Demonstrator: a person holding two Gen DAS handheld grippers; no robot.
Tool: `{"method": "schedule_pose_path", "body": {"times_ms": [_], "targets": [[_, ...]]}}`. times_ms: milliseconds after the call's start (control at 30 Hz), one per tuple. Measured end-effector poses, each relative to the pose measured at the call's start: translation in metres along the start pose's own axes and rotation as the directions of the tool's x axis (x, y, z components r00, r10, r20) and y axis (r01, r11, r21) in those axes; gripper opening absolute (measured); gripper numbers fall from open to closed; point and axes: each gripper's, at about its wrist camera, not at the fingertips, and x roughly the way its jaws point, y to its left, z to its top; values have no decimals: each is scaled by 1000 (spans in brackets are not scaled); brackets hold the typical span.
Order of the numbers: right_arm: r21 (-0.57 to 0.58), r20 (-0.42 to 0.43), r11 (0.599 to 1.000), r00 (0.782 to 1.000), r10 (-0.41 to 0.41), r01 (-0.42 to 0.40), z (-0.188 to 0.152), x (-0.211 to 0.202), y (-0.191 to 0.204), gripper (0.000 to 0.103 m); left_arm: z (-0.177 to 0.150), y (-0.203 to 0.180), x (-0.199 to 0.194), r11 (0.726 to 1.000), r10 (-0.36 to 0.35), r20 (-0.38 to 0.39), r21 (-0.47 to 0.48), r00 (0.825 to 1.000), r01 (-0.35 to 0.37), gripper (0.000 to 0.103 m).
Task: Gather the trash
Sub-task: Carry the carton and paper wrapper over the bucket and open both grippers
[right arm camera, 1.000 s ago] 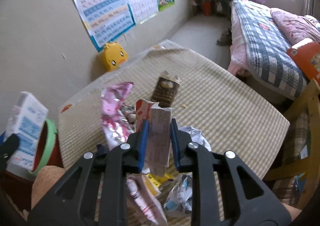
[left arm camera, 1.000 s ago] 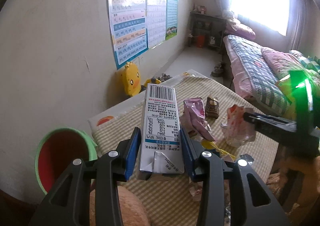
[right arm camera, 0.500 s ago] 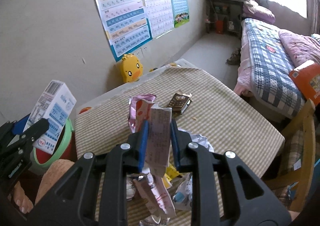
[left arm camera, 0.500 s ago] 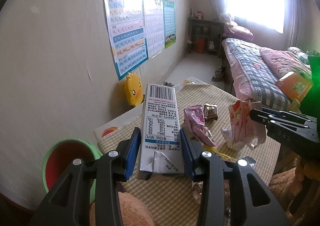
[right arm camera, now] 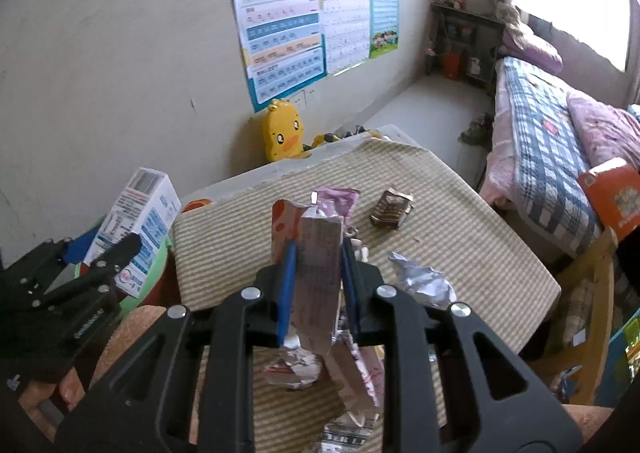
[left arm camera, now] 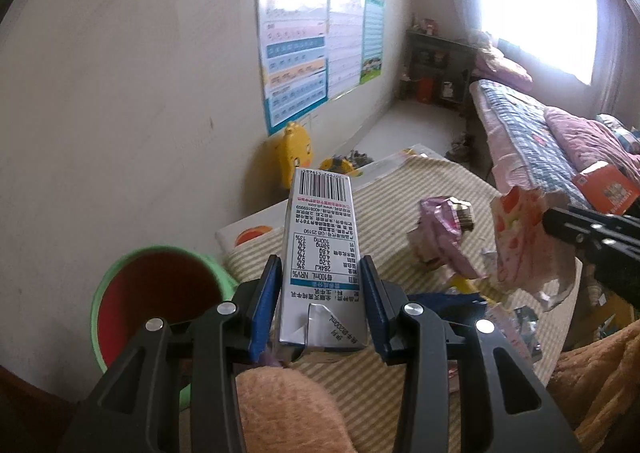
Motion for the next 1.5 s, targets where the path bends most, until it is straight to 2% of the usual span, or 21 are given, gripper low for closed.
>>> {"method": "schedule_pose_path", "body": {"times_ms": [700, 933, 1500], "targets": [[-141, -3, 990, 1000, 21, -21, 4, 4, 74, 22, -16, 64, 15, 990, 58, -39, -123, 998, -63, 38], [-182, -40, 980, 997, 72, -78, 0, 18, 101, 22, -23, 92, 19, 980, 103, -55, -163, 993, -111, 38], [-258, -139, 935, 968, 211, -241, -6, 58, 178, 22, -49, 161, 26, 943, 192, -118, -252, 974, -216, 38]]}}
